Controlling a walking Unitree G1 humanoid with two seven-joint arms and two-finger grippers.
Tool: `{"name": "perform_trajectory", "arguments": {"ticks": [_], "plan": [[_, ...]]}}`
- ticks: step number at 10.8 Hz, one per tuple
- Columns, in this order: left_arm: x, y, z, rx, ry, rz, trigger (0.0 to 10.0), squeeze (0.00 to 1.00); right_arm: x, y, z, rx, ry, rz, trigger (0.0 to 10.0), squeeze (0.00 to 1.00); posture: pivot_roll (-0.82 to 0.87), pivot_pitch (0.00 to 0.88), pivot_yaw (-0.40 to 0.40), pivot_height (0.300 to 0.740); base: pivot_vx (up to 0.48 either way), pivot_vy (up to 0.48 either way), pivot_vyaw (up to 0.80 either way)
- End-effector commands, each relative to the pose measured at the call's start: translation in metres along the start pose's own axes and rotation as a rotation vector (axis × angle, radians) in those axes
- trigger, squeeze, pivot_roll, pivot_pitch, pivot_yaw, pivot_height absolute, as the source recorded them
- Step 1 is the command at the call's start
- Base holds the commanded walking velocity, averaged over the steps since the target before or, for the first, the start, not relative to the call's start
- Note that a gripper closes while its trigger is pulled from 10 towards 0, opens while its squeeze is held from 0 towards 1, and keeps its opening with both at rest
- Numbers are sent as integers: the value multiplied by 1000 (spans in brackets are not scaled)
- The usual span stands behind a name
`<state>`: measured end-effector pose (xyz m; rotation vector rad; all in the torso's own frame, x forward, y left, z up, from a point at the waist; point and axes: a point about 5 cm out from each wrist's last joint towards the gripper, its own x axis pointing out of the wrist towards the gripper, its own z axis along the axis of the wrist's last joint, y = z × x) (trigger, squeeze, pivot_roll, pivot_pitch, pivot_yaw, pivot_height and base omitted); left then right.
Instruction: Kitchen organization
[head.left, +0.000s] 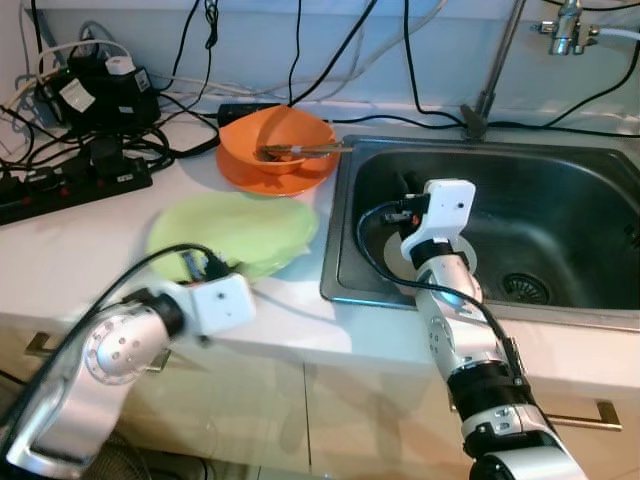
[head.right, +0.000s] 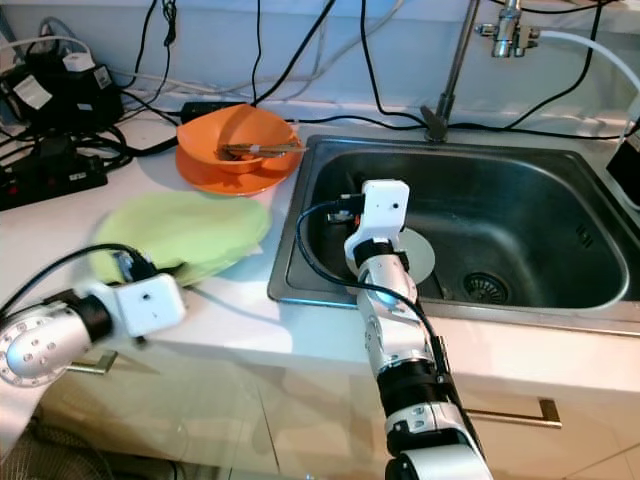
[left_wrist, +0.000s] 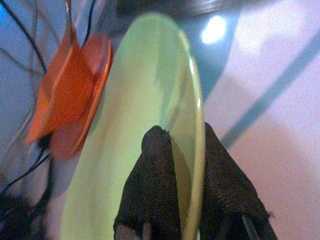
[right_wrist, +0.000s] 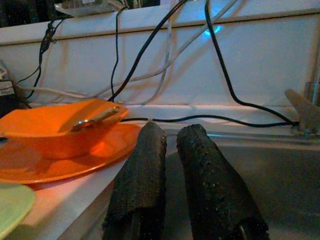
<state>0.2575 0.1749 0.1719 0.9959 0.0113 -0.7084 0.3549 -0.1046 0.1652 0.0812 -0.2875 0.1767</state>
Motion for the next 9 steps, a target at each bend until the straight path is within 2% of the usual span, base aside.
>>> {"name": "perform_trajectory", "arguments": {"ticks": [1, 3, 6, 9], "plan": [[-2, 6, 10, -45, -63, -4, 10000, 0, 3, 0, 5, 1, -19, 0, 10000, 0, 240, 22, 11, 740, 0, 0, 0], [-4, 26, 30, -78, -186, 77, 10000, 0, 4, 0, 5, 1, -19, 0, 10000, 0, 242, 21, 9, 740, 0, 0, 0], [-3, 50, 51, 9, -267, 252, 10000, 0, 5, 0, 4, 0, -21, -1, 10000, 0, 242, 15, 8, 740, 0, 0, 0], [4, 47, 75, 1, -378, 257, 10000, 0, 5, 0, 5, -1, -24, -1, 10000, 0, 244, 16, 8, 740, 0, 0, 0]]}}
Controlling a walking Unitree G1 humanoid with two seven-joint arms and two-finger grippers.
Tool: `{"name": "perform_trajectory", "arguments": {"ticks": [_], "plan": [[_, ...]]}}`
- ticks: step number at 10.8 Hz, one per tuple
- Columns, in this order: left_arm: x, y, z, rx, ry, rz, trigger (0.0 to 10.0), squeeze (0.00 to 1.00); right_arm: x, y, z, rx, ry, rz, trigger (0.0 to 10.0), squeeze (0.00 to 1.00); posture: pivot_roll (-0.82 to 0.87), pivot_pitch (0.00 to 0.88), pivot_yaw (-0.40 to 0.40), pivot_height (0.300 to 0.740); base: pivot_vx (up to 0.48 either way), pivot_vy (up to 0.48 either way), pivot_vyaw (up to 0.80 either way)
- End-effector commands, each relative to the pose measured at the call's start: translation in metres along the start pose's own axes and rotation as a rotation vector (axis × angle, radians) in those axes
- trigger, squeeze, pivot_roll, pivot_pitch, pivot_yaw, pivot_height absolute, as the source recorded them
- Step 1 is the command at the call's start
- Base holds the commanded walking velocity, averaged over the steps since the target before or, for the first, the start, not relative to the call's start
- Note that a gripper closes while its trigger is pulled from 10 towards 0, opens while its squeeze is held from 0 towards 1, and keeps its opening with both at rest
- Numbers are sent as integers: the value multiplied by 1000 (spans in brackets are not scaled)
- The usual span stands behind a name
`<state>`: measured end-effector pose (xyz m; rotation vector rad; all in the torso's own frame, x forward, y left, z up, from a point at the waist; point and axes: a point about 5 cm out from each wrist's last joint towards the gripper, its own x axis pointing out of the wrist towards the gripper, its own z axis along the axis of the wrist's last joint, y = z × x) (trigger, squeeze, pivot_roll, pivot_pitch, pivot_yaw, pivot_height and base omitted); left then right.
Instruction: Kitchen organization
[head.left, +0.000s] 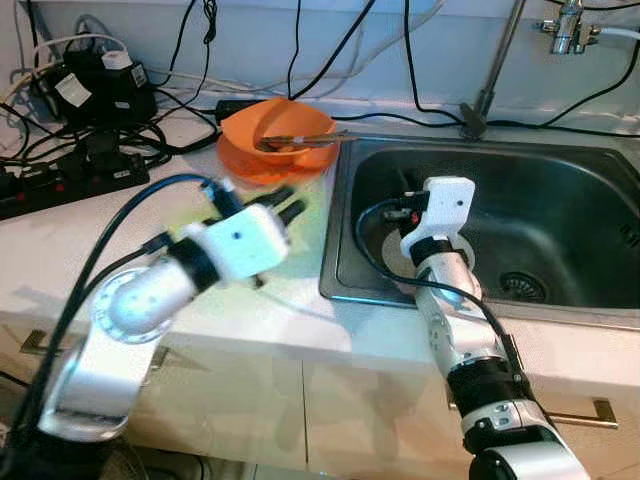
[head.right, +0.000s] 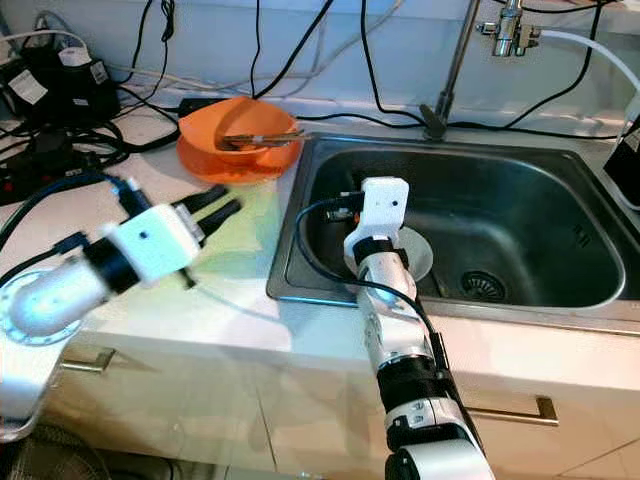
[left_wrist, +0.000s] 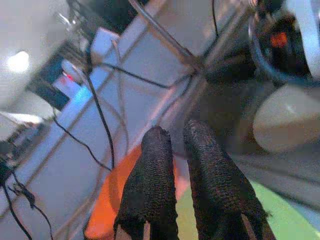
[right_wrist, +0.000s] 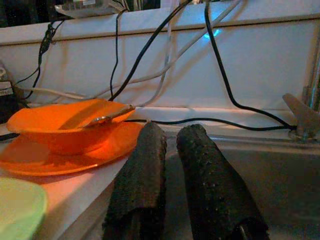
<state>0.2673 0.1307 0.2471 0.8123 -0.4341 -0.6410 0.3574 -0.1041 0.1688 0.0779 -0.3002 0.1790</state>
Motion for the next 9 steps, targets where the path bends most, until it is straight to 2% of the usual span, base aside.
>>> {"name": "perform_trajectory", "arguments": {"ticks": [1, 3, 4, 6, 7, 8, 9], "plan": [[4, 1, 9, 20, -45, 13, 10000, 0, 2, -1, 2, 2, -11, -6, 10000, 0, 243, 15, 6, 740, 0, 0, 0], [11, 0, 14, 36, -62, 28, 10000, 0, 2, -1, 2, 1, -12, -8, 10000, 0, 240, 12, 8, 740, 0, 0, 0], [9, -4, 6, 14, -26, 17, 10000, 0, 2, -1, 2, 2, -12, -9, 10000, 0, 240, 12, 8, 740, 0, 0, 0], [0, -2, -15, -135, 47, 121, 10000, 0, 2, -1, 2, 2, -11, -9, 10000, 0, 244, 15, 10, 740, 0, 0, 0], [-10, 3, -36, -315, 110, 256, 10000, 0, 2, -1, 1, 3, -10, -8, 10000, 0, 243, 17, 11, 740, 0, 0, 0], [-18, 8, -49, -421, 158, 337, 10000, 1000, 1, -1, 1, 3, -9, -9, 10000, 0, 244, 18, 11, 740, 0, 0, 0], [-38, 17, -75, -590, 242, 491, 10000, 1000, 1, -2, 0, 2, -4, -10, 10000, 0, 245, 19, 11, 740, 0, 0, 0]]}}
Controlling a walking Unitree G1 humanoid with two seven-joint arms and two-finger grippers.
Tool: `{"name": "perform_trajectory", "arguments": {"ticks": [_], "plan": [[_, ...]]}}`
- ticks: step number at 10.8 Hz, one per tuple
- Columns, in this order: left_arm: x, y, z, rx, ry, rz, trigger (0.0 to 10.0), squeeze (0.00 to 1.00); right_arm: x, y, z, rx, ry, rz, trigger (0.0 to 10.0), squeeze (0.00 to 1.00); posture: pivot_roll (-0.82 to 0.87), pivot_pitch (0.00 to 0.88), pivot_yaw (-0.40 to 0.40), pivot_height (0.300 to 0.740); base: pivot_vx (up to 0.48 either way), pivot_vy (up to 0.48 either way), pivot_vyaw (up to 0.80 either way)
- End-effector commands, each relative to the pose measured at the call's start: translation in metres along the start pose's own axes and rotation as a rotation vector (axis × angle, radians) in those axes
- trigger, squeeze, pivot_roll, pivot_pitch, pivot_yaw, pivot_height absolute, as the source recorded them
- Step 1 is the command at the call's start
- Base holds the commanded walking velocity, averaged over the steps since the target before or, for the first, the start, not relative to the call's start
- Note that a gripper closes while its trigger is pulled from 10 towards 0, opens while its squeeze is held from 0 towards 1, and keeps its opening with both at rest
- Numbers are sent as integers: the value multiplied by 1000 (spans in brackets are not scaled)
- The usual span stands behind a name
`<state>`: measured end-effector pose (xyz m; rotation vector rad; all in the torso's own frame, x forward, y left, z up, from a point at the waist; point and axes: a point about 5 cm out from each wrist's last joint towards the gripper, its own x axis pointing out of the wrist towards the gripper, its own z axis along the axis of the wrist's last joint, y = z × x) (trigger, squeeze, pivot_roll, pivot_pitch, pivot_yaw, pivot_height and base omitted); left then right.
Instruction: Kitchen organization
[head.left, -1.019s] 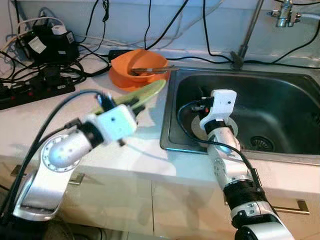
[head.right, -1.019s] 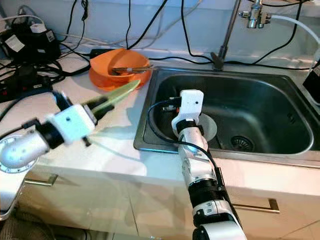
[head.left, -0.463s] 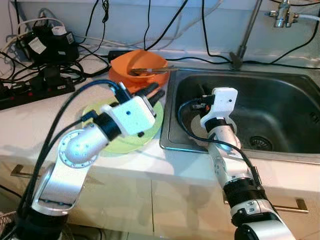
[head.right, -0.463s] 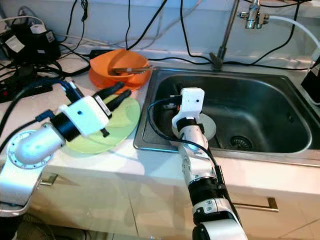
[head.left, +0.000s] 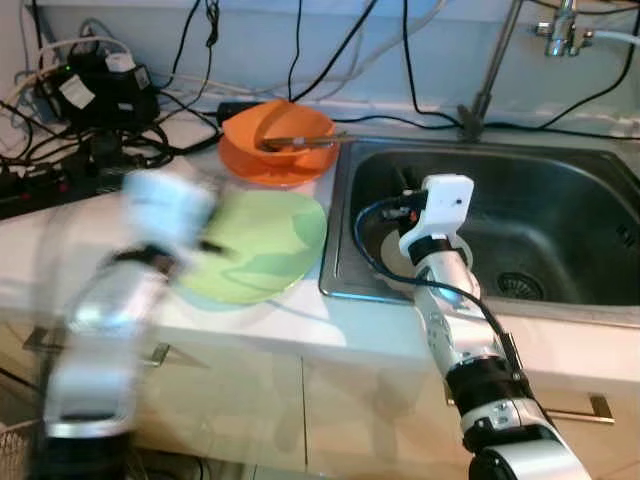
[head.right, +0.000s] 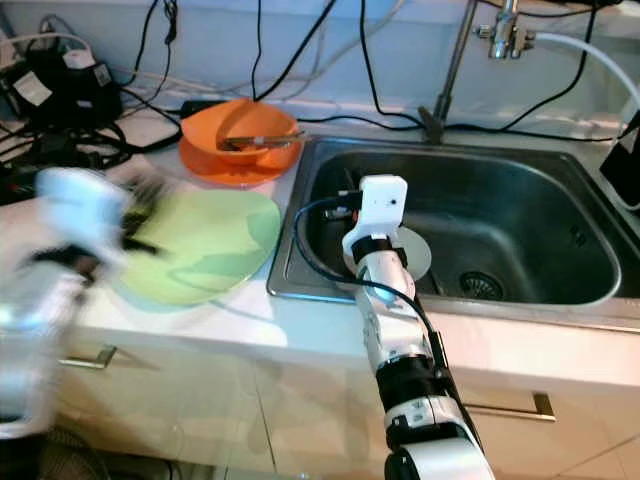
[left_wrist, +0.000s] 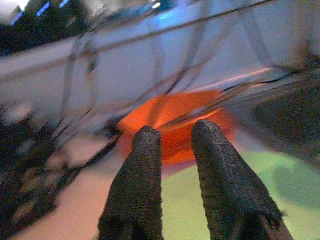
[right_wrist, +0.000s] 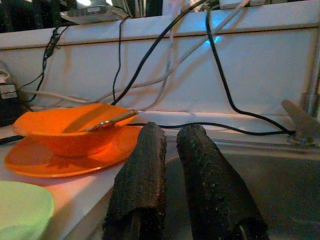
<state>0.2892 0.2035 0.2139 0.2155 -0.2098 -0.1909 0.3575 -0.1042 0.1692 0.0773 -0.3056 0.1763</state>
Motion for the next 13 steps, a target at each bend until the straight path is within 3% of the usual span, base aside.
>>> {"name": "perform_trajectory", "arguments": {"ticks": [1, 2, 4, 6, 8, 9, 10, 11, 12, 13], "plan": [[-5, 12, -11, -90, 51, 64, 10000, 1000, 0, -2, -1, 3, 3, -8, 10000, 0, 245, 19, 10, 740, 0, 0, 0], [-11, 23, -16, -176, 85, 104, 10000, 1000, 0, -1, -1, 3, 3, -7, 10000, 0, 242, 23, 12, 740, 0, 0, 0], [-29, 47, -19, -309, 160, 78, 10000, 1000, 0, -2, -2, 1, 6, -7, 10000, 0, 249, 29, 13, 740, 0, 0, 0], [-40, 61, -17, -432, 168, 76, 10000, 1000, -1, 0, -2, 3, 7, -6, 10000, 0, 250, 30, 13, 740, 0, 0, 0], [-51, 65, -26, -566, 198, 83, 10000, 1000, -1, 1, -3, 4, 11, -2, 10000, 0, 252, 29, 15, 740, 0, 0, 0], [-59, 60, -39, -617, 269, 58, 10000, 1000, -1, 1, -3, 4, 11, -1, 10000, 0, 254, 27, 17, 740, 0, 0, 0], [-65, 55, -51, -609, 348, 58, 10000, 1000, -2, 2, -4, 4, 12, 0, 10000, 0, 253, 24, 20, 740, 0, 0, 0], [-67, 54, -56, -606, 377, 68, 10000, 0, -2, 2, -4, 4, 12, 0, 10000, 0, 252, 21, 22, 740, 0, 0, 0], [-66, 51, -56, -630, 394, 62, 10000, 0, -3, 2, -5, 4, 14, -1, 10000, 0, 249, 19, 23, 740, 0, 0, 0], [-63, 49, -54, -631, 390, 51, 10000, 86, -3, 3, -4, 4, 13, 1, 10000, 0, 246, 13, 24, 740, 0, 0, 0]]}}
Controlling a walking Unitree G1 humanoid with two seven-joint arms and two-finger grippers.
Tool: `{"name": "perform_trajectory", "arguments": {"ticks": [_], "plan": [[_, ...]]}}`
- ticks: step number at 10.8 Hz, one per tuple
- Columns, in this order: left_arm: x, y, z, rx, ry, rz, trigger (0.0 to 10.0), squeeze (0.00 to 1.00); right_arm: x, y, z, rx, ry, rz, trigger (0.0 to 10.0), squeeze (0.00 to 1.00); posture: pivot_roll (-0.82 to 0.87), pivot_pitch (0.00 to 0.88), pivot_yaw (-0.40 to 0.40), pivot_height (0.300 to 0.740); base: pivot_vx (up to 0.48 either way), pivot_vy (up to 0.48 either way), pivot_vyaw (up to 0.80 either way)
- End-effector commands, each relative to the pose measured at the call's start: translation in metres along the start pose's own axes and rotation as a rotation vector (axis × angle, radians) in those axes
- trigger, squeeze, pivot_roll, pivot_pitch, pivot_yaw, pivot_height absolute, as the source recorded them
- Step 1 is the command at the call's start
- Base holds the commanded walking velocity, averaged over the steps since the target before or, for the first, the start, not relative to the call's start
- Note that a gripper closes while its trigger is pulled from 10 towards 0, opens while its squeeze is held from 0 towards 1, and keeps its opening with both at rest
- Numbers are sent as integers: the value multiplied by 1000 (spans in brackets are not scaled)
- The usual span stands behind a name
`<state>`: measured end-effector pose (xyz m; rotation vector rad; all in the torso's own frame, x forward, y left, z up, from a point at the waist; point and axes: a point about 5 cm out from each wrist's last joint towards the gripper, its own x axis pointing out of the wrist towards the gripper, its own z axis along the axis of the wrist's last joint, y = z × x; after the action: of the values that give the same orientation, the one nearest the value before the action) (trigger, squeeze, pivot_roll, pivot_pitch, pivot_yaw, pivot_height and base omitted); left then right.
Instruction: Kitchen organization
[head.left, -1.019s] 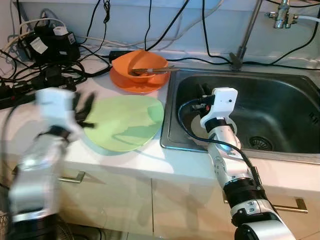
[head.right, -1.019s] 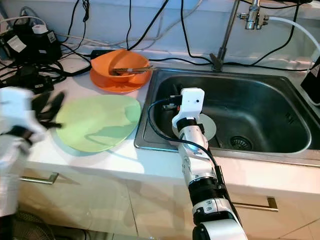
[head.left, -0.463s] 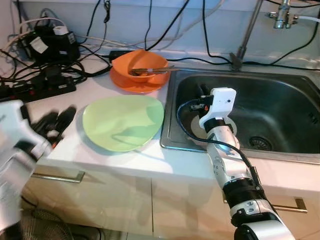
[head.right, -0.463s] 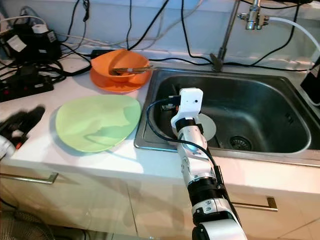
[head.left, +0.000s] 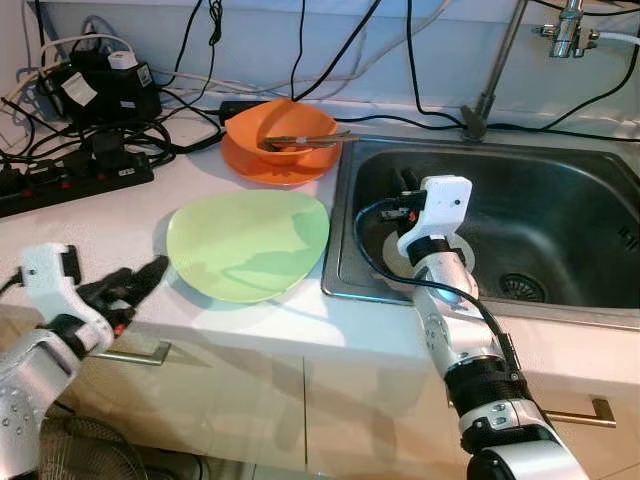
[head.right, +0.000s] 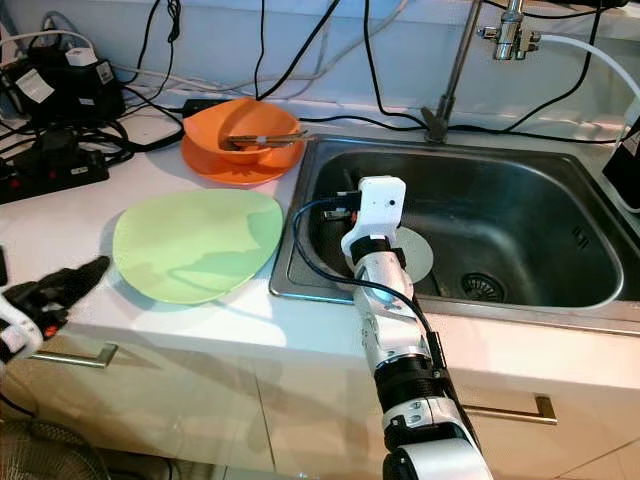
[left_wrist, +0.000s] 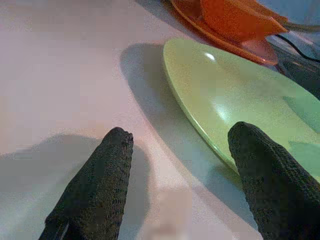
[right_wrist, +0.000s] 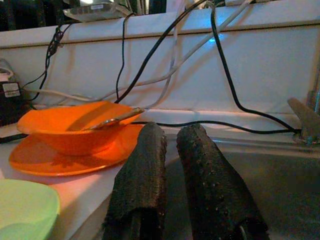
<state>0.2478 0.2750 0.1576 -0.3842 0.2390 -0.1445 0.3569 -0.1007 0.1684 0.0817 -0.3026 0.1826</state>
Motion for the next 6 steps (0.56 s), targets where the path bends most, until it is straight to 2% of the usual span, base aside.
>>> {"name": "perform_trajectory", "arguments": {"ticks": [1, 4, 5, 6], "plan": [[1, -4, 4, 8, -4, -19, 10000, 1000, -2, -1, -3, -2, 9, -5, 10000, 0, 246, 13, 24, 740, 0, 0, 0], [5, -7, 6, -19, 14, -18, 10000, 1000, -2, -2, -2, -3, 5, -10, 10000, 0, 245, 7, 30, 740, 0, 0, 0], [5, -7, 6, -31, 15, -10, 10000, 373, -2, -2, -2, -4, 6, -10, 10000, 0, 247, 1, 30, 740, 0, 0, 0], [6, -7, 6, -46, 29, -9, 10000, 0, -2, -2, -2, -3, 5, -9, 10000, 0, 247, 0, 30, 740, 0, 0, 0]]}}
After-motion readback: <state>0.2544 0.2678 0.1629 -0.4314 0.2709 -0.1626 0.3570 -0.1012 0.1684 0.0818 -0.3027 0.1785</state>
